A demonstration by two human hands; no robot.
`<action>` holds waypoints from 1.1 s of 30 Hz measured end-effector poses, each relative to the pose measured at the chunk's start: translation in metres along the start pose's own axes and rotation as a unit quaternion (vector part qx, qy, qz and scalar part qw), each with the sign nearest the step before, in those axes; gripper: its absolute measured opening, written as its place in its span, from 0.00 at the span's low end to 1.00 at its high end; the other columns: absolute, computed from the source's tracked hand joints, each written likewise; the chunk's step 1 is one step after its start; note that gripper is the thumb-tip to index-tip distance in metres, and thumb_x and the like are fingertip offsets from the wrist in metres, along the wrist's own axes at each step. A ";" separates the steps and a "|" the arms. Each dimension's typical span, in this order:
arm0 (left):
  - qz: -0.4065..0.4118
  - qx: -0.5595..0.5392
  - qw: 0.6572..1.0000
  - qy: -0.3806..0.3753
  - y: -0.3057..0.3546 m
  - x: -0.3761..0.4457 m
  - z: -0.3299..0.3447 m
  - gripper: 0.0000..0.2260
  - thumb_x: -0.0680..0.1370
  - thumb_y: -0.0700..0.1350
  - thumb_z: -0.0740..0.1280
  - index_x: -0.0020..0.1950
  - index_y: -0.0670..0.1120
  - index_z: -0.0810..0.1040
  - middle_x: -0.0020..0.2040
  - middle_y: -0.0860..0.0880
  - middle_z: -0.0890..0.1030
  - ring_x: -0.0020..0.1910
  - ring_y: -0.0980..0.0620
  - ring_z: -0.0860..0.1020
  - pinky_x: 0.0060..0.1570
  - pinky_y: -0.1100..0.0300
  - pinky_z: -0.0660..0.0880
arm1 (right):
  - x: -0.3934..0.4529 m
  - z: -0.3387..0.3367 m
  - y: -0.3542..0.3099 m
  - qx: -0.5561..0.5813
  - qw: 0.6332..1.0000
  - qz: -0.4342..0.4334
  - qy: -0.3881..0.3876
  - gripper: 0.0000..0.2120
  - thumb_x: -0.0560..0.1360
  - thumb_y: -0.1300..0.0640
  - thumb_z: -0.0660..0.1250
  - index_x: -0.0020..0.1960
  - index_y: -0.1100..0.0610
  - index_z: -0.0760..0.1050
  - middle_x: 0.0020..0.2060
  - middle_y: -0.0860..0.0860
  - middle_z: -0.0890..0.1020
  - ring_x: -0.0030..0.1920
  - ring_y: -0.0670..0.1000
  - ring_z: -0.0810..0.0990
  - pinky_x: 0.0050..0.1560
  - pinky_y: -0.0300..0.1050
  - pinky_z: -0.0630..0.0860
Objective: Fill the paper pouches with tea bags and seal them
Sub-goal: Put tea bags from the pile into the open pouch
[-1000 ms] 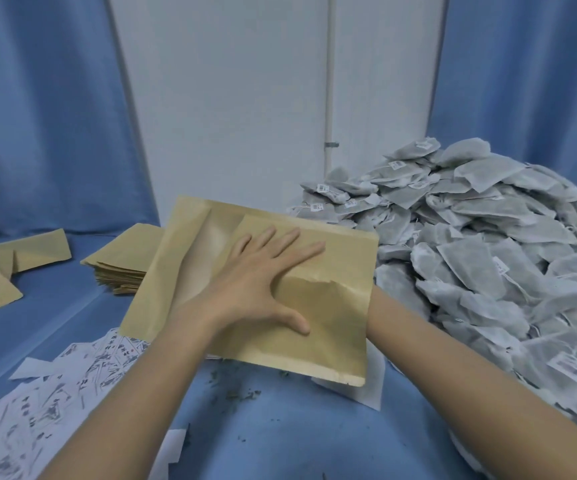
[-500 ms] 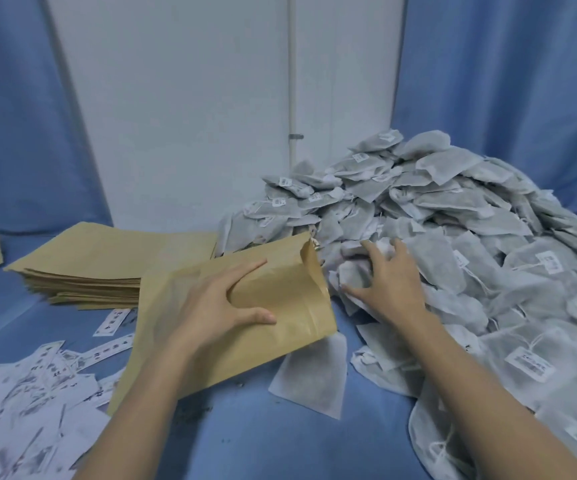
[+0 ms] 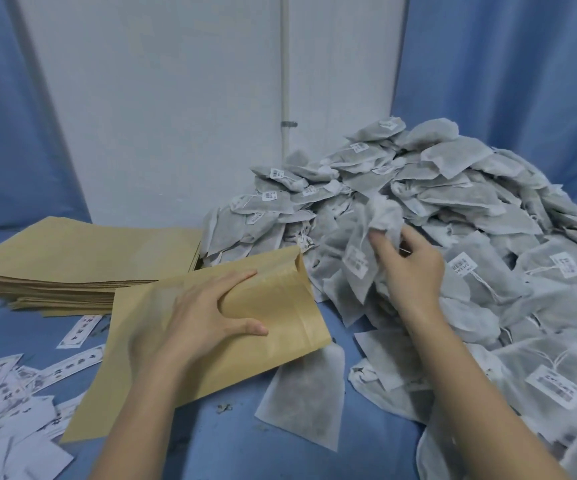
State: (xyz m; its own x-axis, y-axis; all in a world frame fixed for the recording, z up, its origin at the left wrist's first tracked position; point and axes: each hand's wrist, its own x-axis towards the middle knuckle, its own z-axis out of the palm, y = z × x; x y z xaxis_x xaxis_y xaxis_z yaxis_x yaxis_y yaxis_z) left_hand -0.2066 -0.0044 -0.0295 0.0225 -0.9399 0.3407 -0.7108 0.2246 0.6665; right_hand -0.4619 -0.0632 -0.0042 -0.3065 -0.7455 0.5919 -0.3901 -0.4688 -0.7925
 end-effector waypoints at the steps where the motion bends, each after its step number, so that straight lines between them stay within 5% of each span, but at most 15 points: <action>1: -0.002 -0.007 1.000 0.003 0.000 0.000 -0.001 0.35 0.49 0.67 0.73 0.54 0.77 0.66 0.64 0.64 0.73 0.67 0.58 0.68 0.69 0.48 0.61 | -0.001 -0.001 -0.004 0.095 0.995 0.037 0.006 0.10 0.73 0.53 0.68 0.43 0.60 0.76 0.36 0.57 0.80 0.37 0.50 0.77 0.39 0.43 0.70; 3: -0.001 -0.022 1.000 0.012 0.001 0.000 -0.004 0.35 0.49 0.67 0.73 0.54 0.77 0.67 0.64 0.64 0.74 0.67 0.58 0.68 0.70 0.47 0.61 | -0.001 -0.001 -0.008 0.276 0.953 0.124 0.003 0.11 0.74 0.59 0.68 0.55 0.59 0.74 0.46 0.54 0.82 0.45 0.48 0.80 0.46 0.46 0.78; 6: 0.007 -0.036 0.999 0.023 0.002 0.001 -0.008 0.35 0.48 0.67 0.74 0.54 0.77 0.68 0.63 0.65 0.74 0.67 0.58 0.68 0.70 0.48 0.62 | -0.003 0.003 -0.008 0.443 0.870 0.210 -0.054 0.09 0.76 0.67 0.61 0.55 0.59 0.72 0.43 0.54 0.81 0.42 0.51 0.81 0.41 0.44 0.80; 9: 0.018 -0.052 0.998 0.035 0.002 0.000 -0.011 0.34 0.48 0.67 0.74 0.54 0.77 0.70 0.58 0.72 0.73 0.65 0.61 0.69 0.69 0.51 0.63 | -0.005 0.007 0.000 0.525 0.793 0.289 -0.108 0.13 0.77 0.68 0.55 0.59 0.62 0.71 0.51 0.58 0.81 0.50 0.54 0.81 0.52 0.49 0.79; 12: 0.018 -0.070 0.997 0.040 0.001 0.000 -0.014 0.35 0.48 0.67 0.74 0.54 0.76 0.72 0.57 0.74 0.73 0.63 0.64 0.70 0.65 0.59 0.66 | -0.006 0.007 0.005 0.535 0.750 0.362 -0.140 0.14 0.77 0.65 0.54 0.60 0.63 0.72 0.54 0.60 0.80 0.51 0.56 0.80 0.48 0.50 0.79; 17: 0.017 -0.068 0.997 0.038 0.000 0.000 -0.017 0.36 0.49 0.65 0.76 0.57 0.73 0.73 0.57 0.74 0.74 0.61 0.69 0.70 0.60 0.65 0.66 | -0.007 0.002 0.005 0.465 0.777 0.392 -0.164 0.14 0.74 0.63 0.55 0.36 0.58 0.77 0.28 0.52 0.81 0.28 0.49 0.81 0.29 0.38 0.78; 19: 0.020 -0.069 0.997 0.033 0.000 0.000 -0.018 0.35 0.49 0.65 0.76 0.56 0.76 0.72 0.54 0.78 0.73 0.57 0.75 0.68 0.56 0.70 0.64 | -0.007 0.001 0.003 0.441 0.796 0.376 -0.171 0.14 0.74 0.63 0.55 0.33 0.57 0.74 0.25 0.51 0.78 0.24 0.48 0.79 0.25 0.36 0.75; 24: 0.017 -0.075 0.997 0.024 0.000 -0.001 -0.019 0.37 0.49 0.63 0.76 0.57 0.72 0.73 0.58 0.73 0.74 0.60 0.73 0.68 0.58 0.68 0.65 | -0.001 -0.004 0.004 0.341 0.869 0.307 -0.184 0.12 0.74 0.65 0.57 0.34 0.56 0.71 0.26 0.50 0.75 0.24 0.47 0.74 0.23 0.34 0.69; 29: 0.032 -0.063 0.998 -0.002 0.005 -0.001 -0.014 0.37 0.48 0.63 0.76 0.56 0.75 0.72 0.54 0.80 0.71 0.57 0.80 0.66 0.53 0.77 0.63 | -0.010 0.008 -0.003 0.369 0.825 0.305 -0.299 0.13 0.77 0.64 0.57 0.36 0.55 0.72 0.27 0.49 0.78 0.27 0.45 0.78 0.28 0.35 0.74; 31: 0.028 -0.057 0.998 -0.005 0.005 -0.001 -0.013 0.37 0.48 0.63 0.76 0.56 0.74 0.73 0.52 0.81 0.70 0.56 0.81 0.65 0.54 0.76 0.63 | -0.011 0.012 -0.003 0.323 0.844 0.293 -0.311 0.12 0.78 0.60 0.57 0.36 0.52 0.70 0.28 0.47 0.77 0.27 0.44 0.77 0.28 0.34 0.72; 33: 0.026 -0.052 0.998 -0.005 0.003 -0.001 -0.014 0.37 0.48 0.64 0.76 0.56 0.74 0.72 0.53 0.81 0.70 0.56 0.81 0.65 0.54 0.75 0.63 | -0.006 0.012 0.001 0.303 0.881 0.272 -0.242 0.11 0.78 0.56 0.60 0.37 0.50 0.74 0.33 0.49 0.80 0.33 0.46 0.79 0.35 0.40 0.73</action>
State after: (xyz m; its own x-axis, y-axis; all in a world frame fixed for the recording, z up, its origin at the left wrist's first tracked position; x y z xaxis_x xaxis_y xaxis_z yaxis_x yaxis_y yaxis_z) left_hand -0.1992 0.0007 -0.0189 -0.0199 -0.9291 0.3693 -0.6341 0.2973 0.7138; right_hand -0.4501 -0.0651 -0.0106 0.1582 -0.9839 0.0835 0.2794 -0.0365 -0.9595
